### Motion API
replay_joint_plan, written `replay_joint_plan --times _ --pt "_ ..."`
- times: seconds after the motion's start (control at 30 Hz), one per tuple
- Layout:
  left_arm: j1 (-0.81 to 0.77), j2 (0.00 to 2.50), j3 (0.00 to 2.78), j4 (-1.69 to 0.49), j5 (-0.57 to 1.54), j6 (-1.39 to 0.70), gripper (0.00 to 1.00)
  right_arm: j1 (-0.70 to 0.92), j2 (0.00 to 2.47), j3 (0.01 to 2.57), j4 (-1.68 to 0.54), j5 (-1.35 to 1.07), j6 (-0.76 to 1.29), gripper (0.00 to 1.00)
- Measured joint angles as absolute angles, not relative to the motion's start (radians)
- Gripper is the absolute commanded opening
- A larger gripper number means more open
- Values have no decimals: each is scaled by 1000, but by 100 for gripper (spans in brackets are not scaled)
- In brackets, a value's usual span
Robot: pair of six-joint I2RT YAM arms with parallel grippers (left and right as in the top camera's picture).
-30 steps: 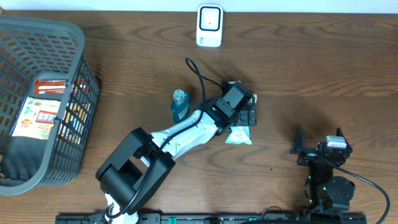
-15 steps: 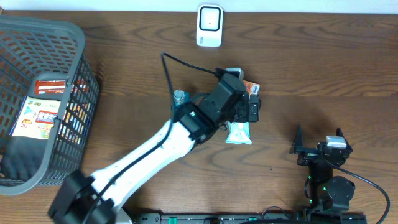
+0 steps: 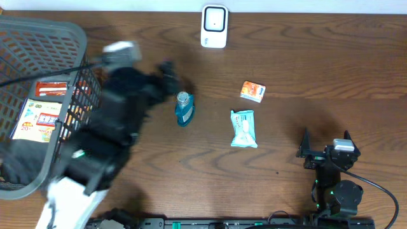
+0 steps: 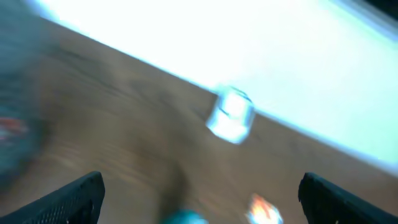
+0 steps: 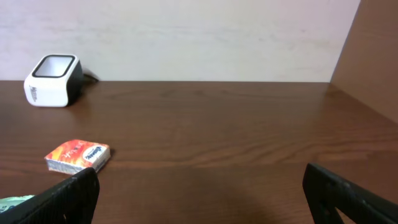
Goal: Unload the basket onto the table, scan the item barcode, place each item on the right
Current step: 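Move the left gripper back into the basket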
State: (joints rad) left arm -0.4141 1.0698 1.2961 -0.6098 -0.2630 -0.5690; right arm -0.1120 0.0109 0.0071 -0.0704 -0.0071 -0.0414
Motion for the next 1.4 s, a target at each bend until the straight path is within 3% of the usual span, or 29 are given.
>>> replay_joint_plan --times 0.37,0.63,0.8,1.33,1.4 --pt "246 994 1305 -868 -291 -677 100 -112 11 7 -71 -7 -41 99" --pt "594 1214 1305 -897 -69 -738 100 -112 11 7 -70 -7 -41 99" --pt "671 1391 1305 -916 40 -749 100 -112 11 7 -71 -7 -41 99" --pt "673 1838 1305 -819 103 -754 100 -112 11 7 -70 -7 -41 99" --pt "673 1862 1305 -810 105 -748 86 -112 11 7 -70 -7 -41 99"
